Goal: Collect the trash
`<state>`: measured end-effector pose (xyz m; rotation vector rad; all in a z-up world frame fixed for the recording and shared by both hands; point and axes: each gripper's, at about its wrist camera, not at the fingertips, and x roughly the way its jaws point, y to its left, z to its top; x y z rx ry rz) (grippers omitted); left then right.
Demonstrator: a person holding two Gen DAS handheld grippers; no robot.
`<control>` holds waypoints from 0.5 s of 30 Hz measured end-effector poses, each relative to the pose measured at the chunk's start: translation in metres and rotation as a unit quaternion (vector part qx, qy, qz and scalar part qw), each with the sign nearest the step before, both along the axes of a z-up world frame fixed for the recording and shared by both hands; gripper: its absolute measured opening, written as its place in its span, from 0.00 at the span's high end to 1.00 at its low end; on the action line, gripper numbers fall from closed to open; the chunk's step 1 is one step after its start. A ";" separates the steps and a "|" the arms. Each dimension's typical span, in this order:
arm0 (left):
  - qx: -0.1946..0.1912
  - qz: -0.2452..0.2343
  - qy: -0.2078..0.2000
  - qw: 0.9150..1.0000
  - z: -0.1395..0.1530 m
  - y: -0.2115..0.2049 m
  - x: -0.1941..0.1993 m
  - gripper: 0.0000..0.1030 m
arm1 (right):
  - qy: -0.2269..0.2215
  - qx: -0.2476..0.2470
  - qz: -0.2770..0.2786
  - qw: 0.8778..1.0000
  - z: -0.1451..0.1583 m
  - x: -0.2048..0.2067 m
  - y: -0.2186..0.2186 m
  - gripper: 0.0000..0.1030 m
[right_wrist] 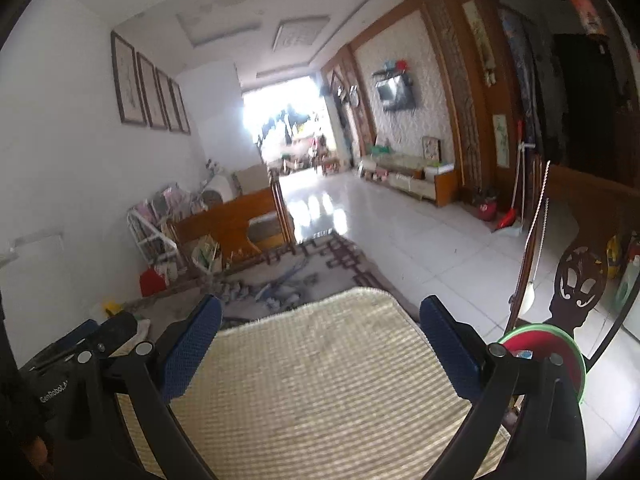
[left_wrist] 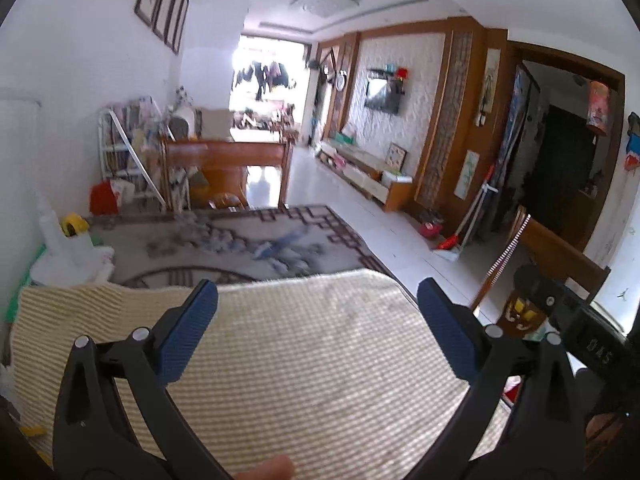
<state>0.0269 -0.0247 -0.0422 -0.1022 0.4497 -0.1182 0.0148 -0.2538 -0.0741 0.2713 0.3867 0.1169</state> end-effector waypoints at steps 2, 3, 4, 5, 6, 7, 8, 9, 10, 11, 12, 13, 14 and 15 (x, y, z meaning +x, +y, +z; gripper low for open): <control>0.011 0.000 -0.009 1.000 0.003 0.002 -0.005 0.05 | -0.002 -0.006 -0.009 1.000 0.000 -0.004 0.002 0.07; 0.013 0.001 -0.011 1.000 0.004 0.003 -0.006 0.05 | 0.001 -0.008 -0.010 1.000 0.000 -0.004 0.004 0.07; 0.015 0.004 -0.012 1.000 0.004 0.004 -0.007 0.05 | 0.003 -0.008 -0.013 1.000 0.001 -0.005 0.005 0.07; 0.016 0.007 -0.014 1.000 0.004 0.005 -0.008 0.05 | 0.003 -0.006 -0.016 1.000 0.001 -0.007 0.004 0.07; 0.018 0.013 -0.015 1.000 0.005 0.007 -0.009 0.05 | 0.003 -0.005 -0.020 1.000 0.001 -0.008 0.005 0.07; 0.019 0.017 -0.016 1.000 0.005 0.010 -0.011 0.05 | 0.002 -0.002 -0.025 1.000 0.000 -0.010 0.004 0.07; 0.020 0.019 -0.019 0.999 0.005 0.012 -0.013 0.05 | 0.001 0.000 -0.027 1.000 0.000 -0.012 0.004 0.07; 0.021 0.019 -0.021 0.999 0.005 0.013 -0.014 0.05 | 0.000 0.001 -0.029 1.000 -0.001 -0.013 0.004 0.07; 0.021 0.019 -0.022 0.999 0.005 0.015 -0.015 0.05 | 0.001 0.001 -0.029 1.000 -0.001 -0.014 0.004 0.07; 0.022 0.020 -0.022 0.999 0.005 0.017 -0.016 0.05 | 0.001 0.001 -0.028 1.000 -0.002 -0.014 0.004 0.07; 0.023 0.023 -0.021 0.999 0.005 0.018 -0.017 0.05 | 0.001 0.001 -0.030 1.000 -0.002 -0.015 0.004 0.07; 0.024 0.028 -0.021 0.999 0.005 0.018 -0.017 0.05 | 0.000 0.001 -0.031 1.000 -0.002 -0.017 0.005 0.07; 0.024 0.032 -0.020 0.999 0.004 0.018 -0.018 0.05 | -0.001 0.001 -0.033 0.999 -0.002 -0.019 0.006 0.07; 0.024 0.031 -0.018 0.999 0.003 0.018 -0.018 0.05 | -0.001 0.000 -0.033 0.999 -0.003 -0.021 0.007 0.07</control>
